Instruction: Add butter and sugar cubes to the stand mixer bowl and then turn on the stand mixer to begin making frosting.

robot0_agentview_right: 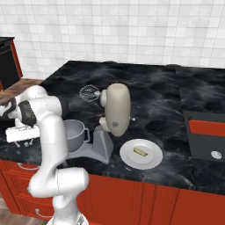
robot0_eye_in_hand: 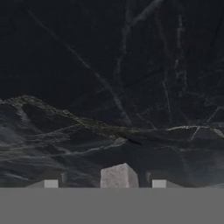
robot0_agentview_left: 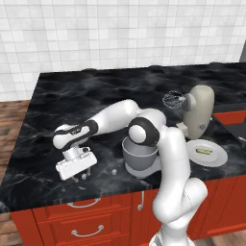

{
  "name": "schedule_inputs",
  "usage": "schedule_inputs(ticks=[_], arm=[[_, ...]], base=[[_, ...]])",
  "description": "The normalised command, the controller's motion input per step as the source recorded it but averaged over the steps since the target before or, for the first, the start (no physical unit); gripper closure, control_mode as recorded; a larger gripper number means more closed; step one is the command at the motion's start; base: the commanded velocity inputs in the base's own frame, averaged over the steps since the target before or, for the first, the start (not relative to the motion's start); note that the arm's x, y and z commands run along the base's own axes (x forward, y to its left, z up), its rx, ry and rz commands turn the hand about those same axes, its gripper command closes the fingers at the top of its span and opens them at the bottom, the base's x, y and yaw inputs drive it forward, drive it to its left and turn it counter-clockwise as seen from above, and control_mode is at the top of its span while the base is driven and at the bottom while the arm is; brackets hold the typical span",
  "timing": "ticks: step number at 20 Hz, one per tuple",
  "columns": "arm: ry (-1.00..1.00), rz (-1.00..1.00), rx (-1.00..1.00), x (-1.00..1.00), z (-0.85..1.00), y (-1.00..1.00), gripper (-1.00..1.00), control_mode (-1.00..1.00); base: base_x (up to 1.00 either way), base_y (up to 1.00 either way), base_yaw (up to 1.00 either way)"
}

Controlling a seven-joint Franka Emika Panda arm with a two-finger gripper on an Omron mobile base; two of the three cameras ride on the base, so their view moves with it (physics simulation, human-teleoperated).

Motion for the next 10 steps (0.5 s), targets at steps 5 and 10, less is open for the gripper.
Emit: schedule_inputs(ticks=[5,10], arm=[[0.05,0.00,0.01,-0.05,-0.03,-0.01,1.00,-1.00],[0.00,0.00,0.03,-0.22,0.50,-0.13,1.00,-1.00]], base=[[0.00,0.00,0.00],[0.00,0.00,0.00]])
